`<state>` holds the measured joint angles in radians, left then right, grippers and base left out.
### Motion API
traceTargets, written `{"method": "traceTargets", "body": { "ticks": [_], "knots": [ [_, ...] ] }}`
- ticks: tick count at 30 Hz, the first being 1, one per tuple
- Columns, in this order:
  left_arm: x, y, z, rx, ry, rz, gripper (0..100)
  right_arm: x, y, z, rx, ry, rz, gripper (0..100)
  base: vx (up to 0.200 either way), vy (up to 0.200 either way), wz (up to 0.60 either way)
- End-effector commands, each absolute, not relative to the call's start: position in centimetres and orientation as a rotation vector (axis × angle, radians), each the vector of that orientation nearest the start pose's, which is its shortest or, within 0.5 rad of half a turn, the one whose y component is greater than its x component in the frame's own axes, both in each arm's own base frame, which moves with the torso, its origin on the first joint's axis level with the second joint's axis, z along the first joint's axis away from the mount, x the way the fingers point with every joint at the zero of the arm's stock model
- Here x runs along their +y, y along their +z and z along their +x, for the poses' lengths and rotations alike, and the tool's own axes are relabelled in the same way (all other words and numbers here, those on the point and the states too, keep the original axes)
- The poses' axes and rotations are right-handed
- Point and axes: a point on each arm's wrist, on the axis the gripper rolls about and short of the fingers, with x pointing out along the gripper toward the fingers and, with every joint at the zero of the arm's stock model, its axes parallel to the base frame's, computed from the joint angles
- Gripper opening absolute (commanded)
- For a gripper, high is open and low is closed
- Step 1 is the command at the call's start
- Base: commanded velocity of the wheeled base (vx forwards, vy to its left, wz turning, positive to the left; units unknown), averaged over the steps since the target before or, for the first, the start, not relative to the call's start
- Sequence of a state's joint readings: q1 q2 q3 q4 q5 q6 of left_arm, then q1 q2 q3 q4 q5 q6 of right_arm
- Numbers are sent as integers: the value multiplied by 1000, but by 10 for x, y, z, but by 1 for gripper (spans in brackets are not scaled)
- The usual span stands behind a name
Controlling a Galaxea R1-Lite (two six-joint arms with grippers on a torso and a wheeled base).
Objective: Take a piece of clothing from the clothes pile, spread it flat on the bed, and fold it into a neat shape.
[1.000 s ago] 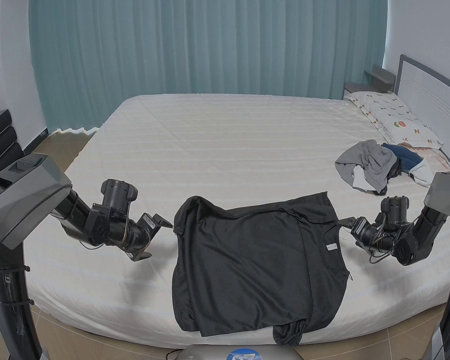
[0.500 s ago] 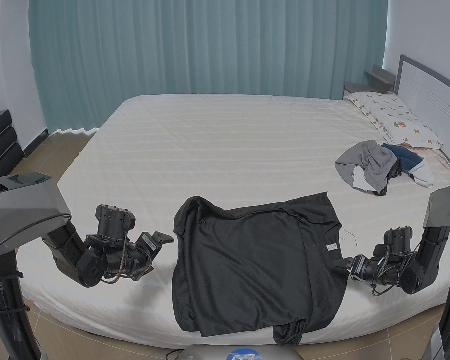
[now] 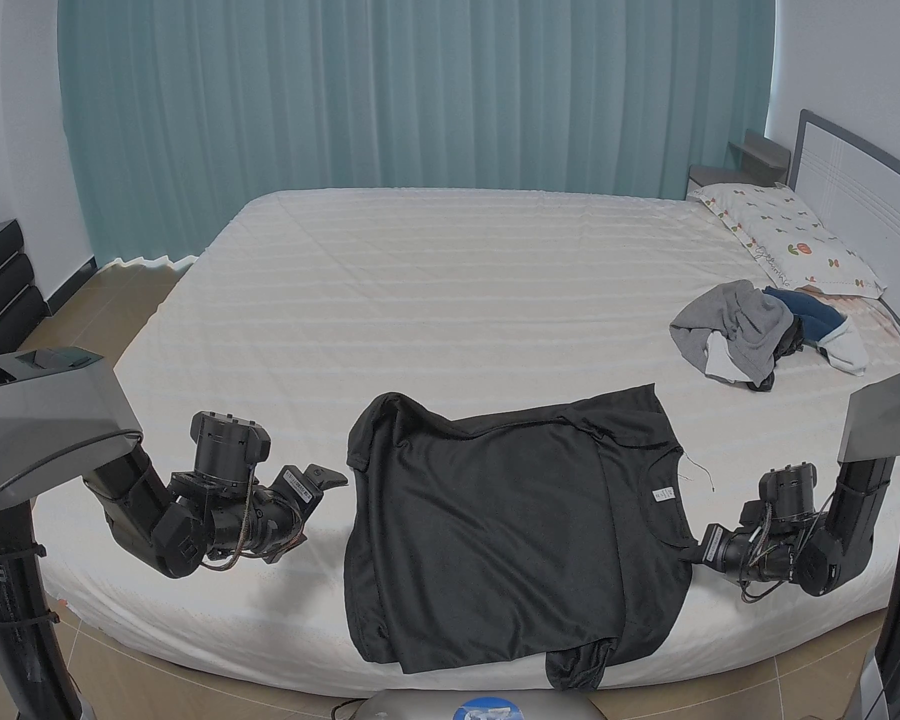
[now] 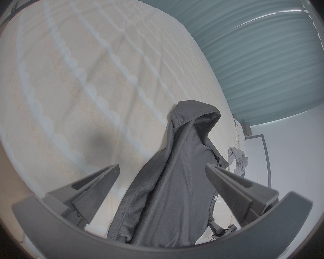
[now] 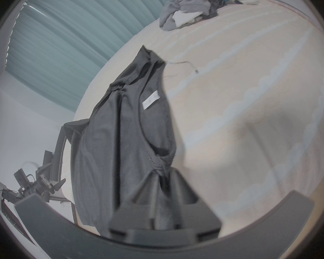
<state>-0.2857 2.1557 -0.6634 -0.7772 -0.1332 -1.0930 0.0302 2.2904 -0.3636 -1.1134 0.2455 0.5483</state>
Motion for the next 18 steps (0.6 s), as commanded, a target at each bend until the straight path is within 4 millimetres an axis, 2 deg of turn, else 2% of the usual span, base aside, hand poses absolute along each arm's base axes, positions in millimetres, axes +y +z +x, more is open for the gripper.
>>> {"method": "traceTargets", "body": {
  "ticks": [1,10,13,18],
  "knots": [
    [-96,14,317,859,33,-974,100,-13,-34,277,821,-36,593,0,0,0,0],
    [-96,14,317,859,33,-968,100,-49,-22,290,696,-111,623,0,0,0,0],
    [-97,13,317,858,35,-963,100,-50,-23,291,693,-114,623,0,0,0,0],
    [-110,2,314,855,72,-891,100,-53,-27,296,659,-111,622,0,0,0,0]
  ]
}}
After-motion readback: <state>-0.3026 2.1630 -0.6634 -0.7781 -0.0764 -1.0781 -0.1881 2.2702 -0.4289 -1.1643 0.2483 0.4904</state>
